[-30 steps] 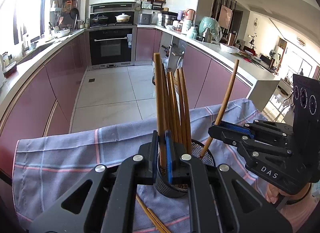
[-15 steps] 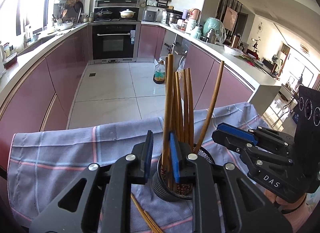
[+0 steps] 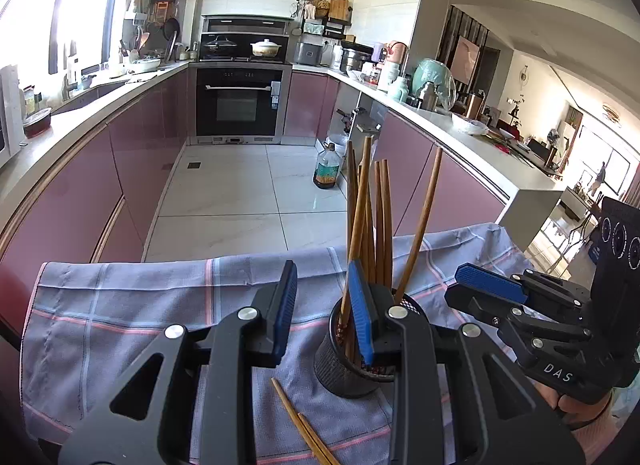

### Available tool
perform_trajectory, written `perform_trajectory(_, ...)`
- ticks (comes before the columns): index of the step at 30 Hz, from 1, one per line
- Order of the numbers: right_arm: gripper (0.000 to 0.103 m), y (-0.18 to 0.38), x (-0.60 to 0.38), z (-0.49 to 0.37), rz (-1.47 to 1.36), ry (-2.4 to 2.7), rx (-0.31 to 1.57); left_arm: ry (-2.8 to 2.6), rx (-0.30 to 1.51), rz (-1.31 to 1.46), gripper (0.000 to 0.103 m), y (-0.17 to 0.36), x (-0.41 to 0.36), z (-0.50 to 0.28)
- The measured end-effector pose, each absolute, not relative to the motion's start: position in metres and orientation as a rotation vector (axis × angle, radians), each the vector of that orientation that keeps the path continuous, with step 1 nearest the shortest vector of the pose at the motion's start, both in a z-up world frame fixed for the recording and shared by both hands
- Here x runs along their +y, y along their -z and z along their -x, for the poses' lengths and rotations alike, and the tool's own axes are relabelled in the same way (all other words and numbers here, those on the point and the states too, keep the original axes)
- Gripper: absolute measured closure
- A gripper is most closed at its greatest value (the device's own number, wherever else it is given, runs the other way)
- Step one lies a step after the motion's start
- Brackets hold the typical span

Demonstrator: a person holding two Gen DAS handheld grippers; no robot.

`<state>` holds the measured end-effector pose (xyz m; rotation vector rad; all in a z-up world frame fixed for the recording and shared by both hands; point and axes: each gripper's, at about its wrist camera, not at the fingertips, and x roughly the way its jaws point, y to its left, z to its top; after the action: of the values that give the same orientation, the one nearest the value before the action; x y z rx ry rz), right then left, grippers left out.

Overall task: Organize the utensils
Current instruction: 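Open both grippers to release the chopsticks and pull back, then move both grippers over the last two chopsticks on the cloth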

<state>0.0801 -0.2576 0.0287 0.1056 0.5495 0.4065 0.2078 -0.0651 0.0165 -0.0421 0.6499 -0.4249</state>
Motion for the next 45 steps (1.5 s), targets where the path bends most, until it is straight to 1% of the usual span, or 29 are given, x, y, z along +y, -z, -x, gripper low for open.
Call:
perform_trajectory(3, 0.082, -0.027, -0.256, -0.072, -0.109, -0.431, 0.554, 0.424, 0.633, 0.045, 0.076, -0.019, -0.056, -0.195)
perform_trajectory(6, 0.081, -0.025, -0.250, -0.061, -0.099, -0.467, 0.558, 0.420, 0.616, 0.038, 0.073, -0.019, -0.046, -0.179)
perform_trajectory(9, 0.073, -0.021, -0.244, -0.051, -0.094, -0.514, 0.574, 0.416, 0.615, 0.032, 0.073, -0.015, -0.035, -0.163)
perform_trajectory(13, 0.072, -0.006, -0.232, -0.040, -0.079, -0.553, 0.622, 0.411, 0.642, 0.021, 0.072, 0.001, -0.025, -0.145)
perform_trajectory(21, 0.072, 0.034, -0.203, -0.031, -0.044, -0.611, 0.767, 0.400, 0.768, 0.044, 0.072, 0.056, -0.004, -0.120)
perform_trajectory(28, 0.072, 0.064, -0.179, -0.025, 0.005, -0.620, 0.862, 0.392, 0.841, 0.039, 0.072, 0.088, -0.001, -0.114)
perform_trajectory(45, 0.073, 0.086, -0.164, -0.014, 0.076, -0.583, 0.896, 0.418, 0.893, 0.033, 0.072, 0.108, -0.013, -0.107)
